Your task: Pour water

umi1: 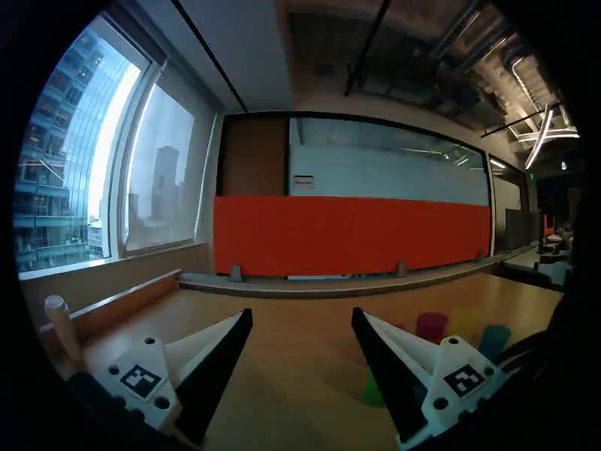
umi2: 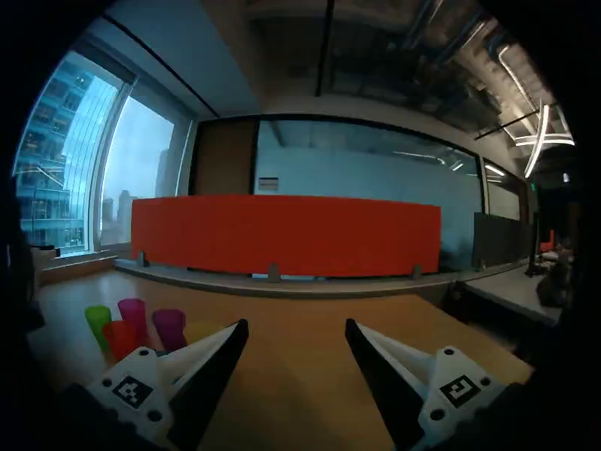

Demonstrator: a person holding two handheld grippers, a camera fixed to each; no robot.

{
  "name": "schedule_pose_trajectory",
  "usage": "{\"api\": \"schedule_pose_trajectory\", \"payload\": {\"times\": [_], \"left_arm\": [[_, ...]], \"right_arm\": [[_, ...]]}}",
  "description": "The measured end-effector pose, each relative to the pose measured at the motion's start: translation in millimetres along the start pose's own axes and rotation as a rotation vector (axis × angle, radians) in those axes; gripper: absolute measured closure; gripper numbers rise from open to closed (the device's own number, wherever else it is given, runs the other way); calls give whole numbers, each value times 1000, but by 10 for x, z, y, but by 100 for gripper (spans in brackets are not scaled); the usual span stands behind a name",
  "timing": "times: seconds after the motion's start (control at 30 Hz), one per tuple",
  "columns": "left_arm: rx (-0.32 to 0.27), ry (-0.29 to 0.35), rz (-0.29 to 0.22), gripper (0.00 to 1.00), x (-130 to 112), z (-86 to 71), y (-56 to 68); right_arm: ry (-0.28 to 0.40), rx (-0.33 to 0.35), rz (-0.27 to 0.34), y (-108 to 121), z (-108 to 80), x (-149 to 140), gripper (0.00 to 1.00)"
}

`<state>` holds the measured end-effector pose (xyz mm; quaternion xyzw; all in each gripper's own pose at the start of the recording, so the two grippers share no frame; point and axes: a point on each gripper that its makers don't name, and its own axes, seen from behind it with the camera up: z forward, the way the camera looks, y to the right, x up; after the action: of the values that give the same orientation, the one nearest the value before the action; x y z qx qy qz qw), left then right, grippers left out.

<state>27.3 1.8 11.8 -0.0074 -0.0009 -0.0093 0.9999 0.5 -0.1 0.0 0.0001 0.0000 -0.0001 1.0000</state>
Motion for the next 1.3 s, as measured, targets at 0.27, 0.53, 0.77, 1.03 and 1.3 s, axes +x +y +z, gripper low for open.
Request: {"api": "schedule_pose_trajectory", "payload": {"times": [0.27, 0.53, 0.77, 1.03, 1.3], "left_arm": [[-55, 6, 16, 2, 573, 145, 74], [-131, 38, 24, 2, 1250, 225, 185], [-178, 40, 30, 2, 1541, 245, 251], [-252, -16, 31, 2, 1489, 296, 380], [-362, -41, -8, 2, 1513, 247, 559]], "right_arm": [[6, 19, -16, -50, 42, 516, 0], [30, 34, -3, -64, 74, 1084, 0], [18, 69, 43, -99, 107, 1265, 0], [1, 168, 53, -245, 111, 1293, 0], [0, 319, 33, -537, 39, 1427, 0]]}}
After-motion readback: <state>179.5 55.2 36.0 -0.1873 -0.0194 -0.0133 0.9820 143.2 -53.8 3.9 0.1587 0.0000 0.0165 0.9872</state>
